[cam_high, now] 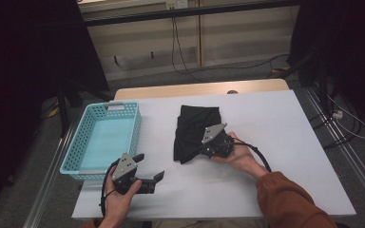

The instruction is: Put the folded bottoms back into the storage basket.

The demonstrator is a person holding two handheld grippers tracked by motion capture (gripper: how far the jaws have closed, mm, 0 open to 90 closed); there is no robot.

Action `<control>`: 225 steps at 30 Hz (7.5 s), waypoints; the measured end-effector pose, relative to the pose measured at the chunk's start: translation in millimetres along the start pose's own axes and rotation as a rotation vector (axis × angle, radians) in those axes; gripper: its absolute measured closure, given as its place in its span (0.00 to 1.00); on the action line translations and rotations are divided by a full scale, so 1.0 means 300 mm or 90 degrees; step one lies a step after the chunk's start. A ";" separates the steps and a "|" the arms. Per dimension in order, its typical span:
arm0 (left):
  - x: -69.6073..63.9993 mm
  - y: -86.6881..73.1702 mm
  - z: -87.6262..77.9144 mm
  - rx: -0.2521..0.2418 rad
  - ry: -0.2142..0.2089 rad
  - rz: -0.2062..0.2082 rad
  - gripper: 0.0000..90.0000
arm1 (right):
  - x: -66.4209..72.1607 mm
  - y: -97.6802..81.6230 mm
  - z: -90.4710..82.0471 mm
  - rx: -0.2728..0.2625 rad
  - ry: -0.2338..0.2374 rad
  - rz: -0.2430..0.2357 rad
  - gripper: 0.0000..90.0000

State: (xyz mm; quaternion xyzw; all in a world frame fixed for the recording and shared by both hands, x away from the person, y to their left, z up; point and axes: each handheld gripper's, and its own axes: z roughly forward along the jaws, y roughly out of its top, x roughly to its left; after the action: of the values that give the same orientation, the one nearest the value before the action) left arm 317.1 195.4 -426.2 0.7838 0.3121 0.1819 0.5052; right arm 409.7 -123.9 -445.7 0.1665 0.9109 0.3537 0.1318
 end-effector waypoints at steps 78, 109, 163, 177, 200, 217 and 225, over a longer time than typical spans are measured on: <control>0.154 0.303 0.535 0.106 0.017 -0.055 0.37 | 0.226 -0.050 -0.194 -0.062 0.048 0.032 0.93; 0.177 0.196 0.686 0.188 -0.040 -0.115 0.55 | 0.274 -0.075 -0.199 -0.041 0.063 0.026 0.93; 0.155 0.327 0.585 0.069 -0.064 -0.148 0.92 | 0.273 -0.019 -0.199 -0.104 0.056 0.045 0.93; 0.174 0.394 0.541 0.050 -0.061 -0.130 0.92 | 0.251 0.015 -0.204 -0.131 0.032 0.056 0.93; 0.217 0.501 0.471 0.014 -0.032 -0.131 0.92 | 0.219 0.100 -0.216 -0.177 0.023 0.053 0.93; 0.269 0.557 0.418 -0.001 -0.011 -0.126 0.92 | 0.197 0.180 -0.208 -0.207 0.030 0.050 0.93; 0.297 0.585 0.376 -0.016 0.001 -0.123 0.92 | 0.185 0.215 -0.215 -0.213 0.029 0.042 0.93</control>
State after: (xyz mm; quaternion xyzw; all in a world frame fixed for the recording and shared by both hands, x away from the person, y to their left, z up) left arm 504.4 127.1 -317.8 0.7436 0.3841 0.1367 0.5300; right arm 349.6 -95.8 -362.1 0.1643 0.8359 0.5085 0.1255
